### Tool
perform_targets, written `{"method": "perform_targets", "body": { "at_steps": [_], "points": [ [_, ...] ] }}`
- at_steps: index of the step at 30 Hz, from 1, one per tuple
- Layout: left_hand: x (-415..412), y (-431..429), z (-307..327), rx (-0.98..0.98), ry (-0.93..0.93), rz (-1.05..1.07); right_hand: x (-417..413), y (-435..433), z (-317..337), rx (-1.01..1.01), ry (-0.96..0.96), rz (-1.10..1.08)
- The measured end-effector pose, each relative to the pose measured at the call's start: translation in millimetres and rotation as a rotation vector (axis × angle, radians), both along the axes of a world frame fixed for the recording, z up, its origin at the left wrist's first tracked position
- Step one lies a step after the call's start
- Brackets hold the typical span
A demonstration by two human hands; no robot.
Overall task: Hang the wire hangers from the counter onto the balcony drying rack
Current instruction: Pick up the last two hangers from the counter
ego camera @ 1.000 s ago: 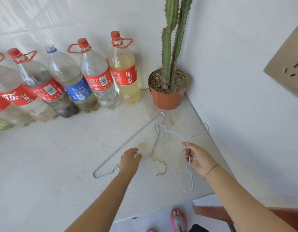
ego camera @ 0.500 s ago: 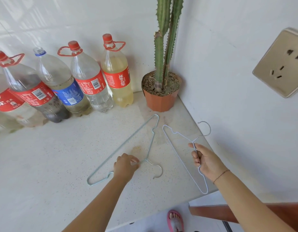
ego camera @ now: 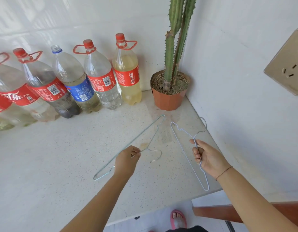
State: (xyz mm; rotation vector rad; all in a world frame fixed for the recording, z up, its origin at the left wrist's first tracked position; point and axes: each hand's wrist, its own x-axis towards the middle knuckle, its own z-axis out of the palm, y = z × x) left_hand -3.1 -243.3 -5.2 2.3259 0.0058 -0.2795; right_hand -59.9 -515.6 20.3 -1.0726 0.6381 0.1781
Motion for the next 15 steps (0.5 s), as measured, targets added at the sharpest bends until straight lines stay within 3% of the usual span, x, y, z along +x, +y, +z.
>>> {"method": "perform_targets", "body": {
  "at_steps": [9,15],
  "points": [
    [8,24,54,-0.104,-0.088,0.171,0,17,13,0.014,-0.035,0.052],
    [10,53,70,0.236,-0.242,0.112,4,17,40,0.011,-0.09,0.079]
  ]
}}
